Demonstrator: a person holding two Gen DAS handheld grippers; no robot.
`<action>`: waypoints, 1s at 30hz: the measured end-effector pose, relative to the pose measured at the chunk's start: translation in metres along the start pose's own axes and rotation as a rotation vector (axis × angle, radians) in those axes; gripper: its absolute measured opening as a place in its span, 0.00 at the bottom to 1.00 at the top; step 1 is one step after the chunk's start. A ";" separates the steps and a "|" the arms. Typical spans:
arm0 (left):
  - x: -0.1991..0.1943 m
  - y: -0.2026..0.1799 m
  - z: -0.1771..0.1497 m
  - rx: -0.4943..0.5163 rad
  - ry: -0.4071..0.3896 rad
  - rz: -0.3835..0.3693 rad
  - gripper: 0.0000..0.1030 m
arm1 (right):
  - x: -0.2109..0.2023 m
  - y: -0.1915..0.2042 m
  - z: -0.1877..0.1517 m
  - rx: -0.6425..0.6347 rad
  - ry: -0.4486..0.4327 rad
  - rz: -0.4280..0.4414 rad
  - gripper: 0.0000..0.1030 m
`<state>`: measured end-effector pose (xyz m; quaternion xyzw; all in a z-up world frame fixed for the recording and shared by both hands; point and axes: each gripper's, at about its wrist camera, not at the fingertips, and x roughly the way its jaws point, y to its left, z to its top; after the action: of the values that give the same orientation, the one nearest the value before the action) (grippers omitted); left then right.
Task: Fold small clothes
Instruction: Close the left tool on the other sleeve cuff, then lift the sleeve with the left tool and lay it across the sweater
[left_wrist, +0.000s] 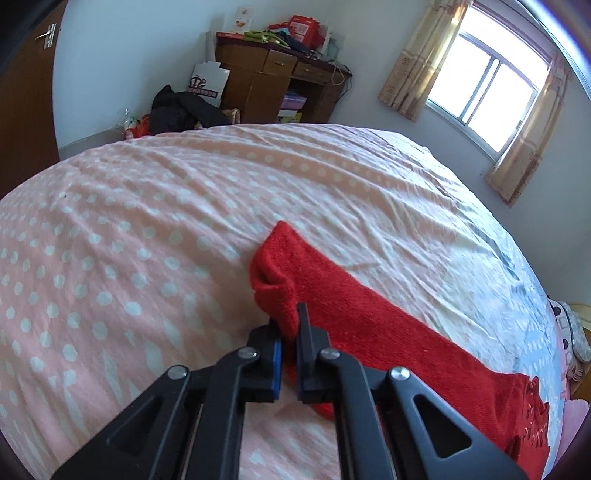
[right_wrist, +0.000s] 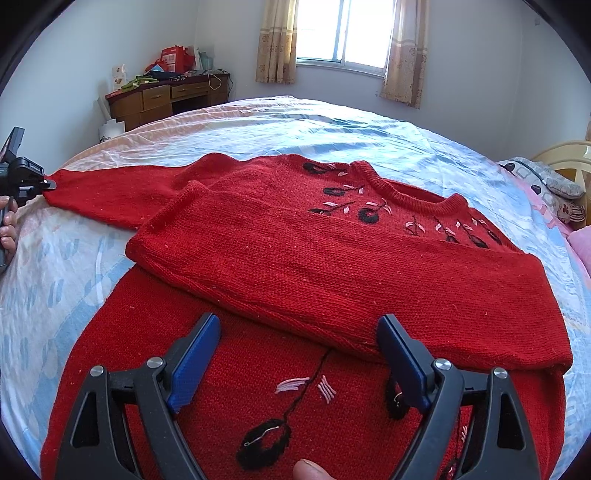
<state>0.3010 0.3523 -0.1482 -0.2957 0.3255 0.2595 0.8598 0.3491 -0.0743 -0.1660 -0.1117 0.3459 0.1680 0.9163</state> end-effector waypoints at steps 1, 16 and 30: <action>-0.004 -0.002 0.002 0.001 -0.004 -0.011 0.05 | 0.000 0.000 0.000 0.000 0.000 0.000 0.85; -0.055 -0.061 0.014 0.035 -0.014 -0.201 0.05 | 0.002 -0.003 0.002 0.009 0.018 0.012 0.85; -0.097 -0.130 0.011 0.102 -0.026 -0.337 0.05 | -0.063 -0.031 -0.013 -0.039 0.036 0.026 0.85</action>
<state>0.3257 0.2455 -0.0282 -0.2989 0.2728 0.0989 0.9091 0.3086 -0.1212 -0.1311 -0.1279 0.3606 0.1847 0.9053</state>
